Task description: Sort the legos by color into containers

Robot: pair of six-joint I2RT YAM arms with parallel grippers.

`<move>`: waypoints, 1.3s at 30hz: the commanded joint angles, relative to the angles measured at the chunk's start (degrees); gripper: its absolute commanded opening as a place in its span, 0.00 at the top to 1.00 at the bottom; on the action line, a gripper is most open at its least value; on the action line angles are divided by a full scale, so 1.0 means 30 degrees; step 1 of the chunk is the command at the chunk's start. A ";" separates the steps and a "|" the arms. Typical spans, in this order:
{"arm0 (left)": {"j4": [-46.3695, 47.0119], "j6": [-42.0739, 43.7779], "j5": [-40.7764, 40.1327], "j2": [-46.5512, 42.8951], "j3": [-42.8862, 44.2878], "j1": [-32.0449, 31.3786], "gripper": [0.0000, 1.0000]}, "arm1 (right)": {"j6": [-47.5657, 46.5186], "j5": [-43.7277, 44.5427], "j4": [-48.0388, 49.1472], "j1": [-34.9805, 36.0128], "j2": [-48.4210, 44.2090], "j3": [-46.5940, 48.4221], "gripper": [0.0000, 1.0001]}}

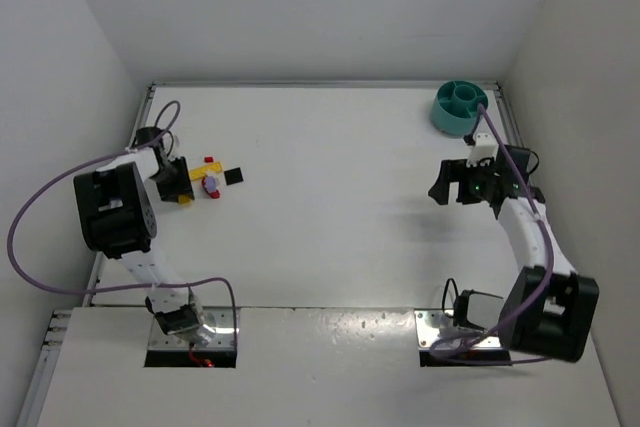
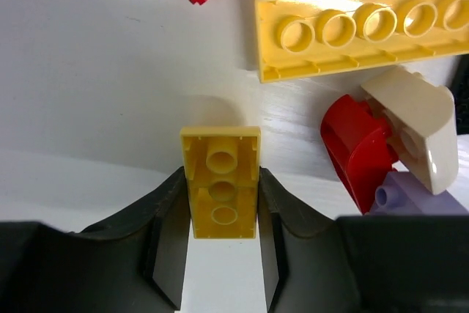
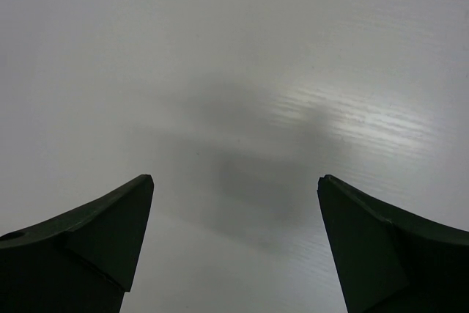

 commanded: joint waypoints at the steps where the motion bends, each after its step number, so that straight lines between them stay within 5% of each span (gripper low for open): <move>1: 0.0165 0.0460 0.3243 -0.0658 -0.0067 0.1115 0.83 | -0.0795 -0.2940 0.1775 0.0447 -0.3511 -0.0580 0.06; 7: -0.1851 0.6686 1.1947 -0.4320 0.0138 0.0798 0.88 | -0.4453 -0.7307 -0.3009 0.1296 -0.3324 0.3775 0.11; 11: -0.3145 0.9750 1.3711 -0.7393 -0.0619 -0.1661 0.88 | -0.4231 -1.1168 -0.8088 0.2263 0.2051 0.9538 0.20; 16: -0.1919 1.0428 1.1637 -1.1525 -0.1939 -0.5936 0.88 | 0.0977 -1.2441 -0.7284 0.4604 0.5175 1.1401 0.23; 23: 0.1218 0.8788 0.7186 -1.5047 -0.2588 -1.2616 0.89 | 1.1404 -1.0978 0.1385 0.8502 0.6461 0.9907 0.21; 25: 0.1220 0.8787 0.5835 -1.4815 -0.2031 -1.4493 0.90 | 1.2411 -1.0802 0.2417 0.9495 0.6698 0.9731 0.19; 39: 0.1220 0.9022 0.4895 -1.2060 -0.0155 -1.6752 0.90 | 1.2444 -0.8105 0.1337 1.3222 0.9306 1.2922 0.19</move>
